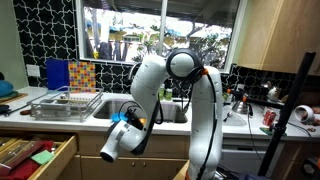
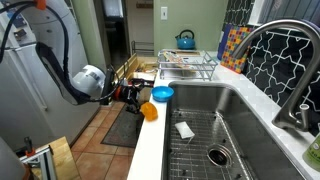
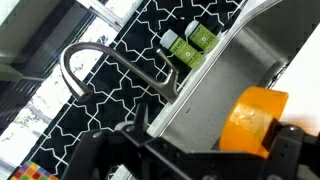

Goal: Turn the orange bowl upside down on the kitchen counter

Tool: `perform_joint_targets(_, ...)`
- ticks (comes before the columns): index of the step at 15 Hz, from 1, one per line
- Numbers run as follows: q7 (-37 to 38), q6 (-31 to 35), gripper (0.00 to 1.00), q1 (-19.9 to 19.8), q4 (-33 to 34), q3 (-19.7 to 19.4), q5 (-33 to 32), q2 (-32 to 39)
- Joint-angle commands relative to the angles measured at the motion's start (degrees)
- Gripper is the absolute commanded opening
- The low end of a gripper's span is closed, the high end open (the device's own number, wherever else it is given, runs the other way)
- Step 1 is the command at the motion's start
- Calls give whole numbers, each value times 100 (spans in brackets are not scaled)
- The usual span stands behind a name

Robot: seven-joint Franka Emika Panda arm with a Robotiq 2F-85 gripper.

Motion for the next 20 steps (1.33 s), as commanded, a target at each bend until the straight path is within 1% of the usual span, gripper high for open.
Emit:
perform_joint_targets(1, -566, 350, 100, 28, -94, -75, 272, -96)
perform_joint_targets(6, -1259, 684, 100, 1, -70, -147, 425, -87)
perform_joint_targets(7, -1327, 975, 100, -40, -101, -160, 421, -145)
perform_joint_targets(9, -1464, 1242, 100, -66, -87, -213, 482, -119)
perform_joint_targets(10, -1529, 1254, 100, -70, -82, -242, 505, -126)
perform_joint_targets(13, -1563, 1389, 100, -94, -110, -305, 525, -303)
perform_joint_targets(14, -1610, 1558, 100, -129, -148, -342, 499, -412)
perform_joint_targets(17, -1907, 1830, 100, -187, -173, -445, 630, -718)
perform_joint_targets(19, -2267, 1858, 100, -209, -148, -537, 727, -788)
perform_joint_targets(20, -2328, 1650, 100, -181, -132, -558, 721, -757)
